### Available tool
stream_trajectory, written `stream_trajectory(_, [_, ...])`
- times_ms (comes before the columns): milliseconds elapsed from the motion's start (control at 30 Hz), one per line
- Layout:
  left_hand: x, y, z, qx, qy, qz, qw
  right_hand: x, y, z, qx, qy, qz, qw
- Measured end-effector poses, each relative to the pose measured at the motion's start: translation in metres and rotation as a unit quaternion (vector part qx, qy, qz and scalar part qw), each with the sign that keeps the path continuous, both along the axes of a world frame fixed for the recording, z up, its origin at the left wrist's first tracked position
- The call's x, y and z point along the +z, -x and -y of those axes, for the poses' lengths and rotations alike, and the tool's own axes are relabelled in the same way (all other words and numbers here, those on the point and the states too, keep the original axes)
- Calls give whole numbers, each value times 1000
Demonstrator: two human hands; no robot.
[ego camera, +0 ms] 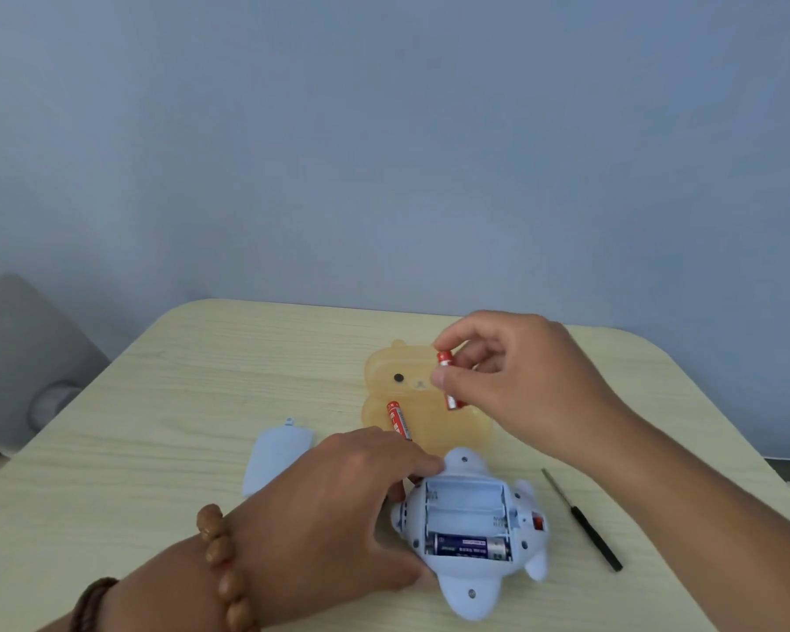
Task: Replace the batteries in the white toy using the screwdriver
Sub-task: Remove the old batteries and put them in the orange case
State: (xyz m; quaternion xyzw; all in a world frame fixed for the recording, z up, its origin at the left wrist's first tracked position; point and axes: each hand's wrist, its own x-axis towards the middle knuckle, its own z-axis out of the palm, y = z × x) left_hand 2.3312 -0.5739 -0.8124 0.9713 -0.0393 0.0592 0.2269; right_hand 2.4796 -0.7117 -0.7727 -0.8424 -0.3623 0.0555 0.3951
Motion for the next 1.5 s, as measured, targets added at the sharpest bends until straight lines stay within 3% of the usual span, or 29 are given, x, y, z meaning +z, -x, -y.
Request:
stream_trajectory(233, [1, -3, 0, -10, 3, 5, 1000, -31, -12, -38, 12, 95, 21, 995])
stream_trajectory(767, [4, -3, 0, -17, 21, -16, 1000, -39, -8, -35, 20, 97, 37, 994])
stream_trajectory(933, [5, -2, 1, -5, 5, 10, 1000, -16, 5, 8, 36, 50, 21, 998])
stream_trajectory(1100, [2, -1, -2, -1, -8, 13, 1000, -25, 40, 76, 140, 129, -45, 981])
stream_trajectory(1367, [-1, -15, 9, 18, -5, -41, 999, -61, 47, 87, 69, -14, -76, 995])
stream_trajectory(1500, [12, -6, 45, 115, -3, 44, 992, -67, 47, 87, 65, -28, -84, 994])
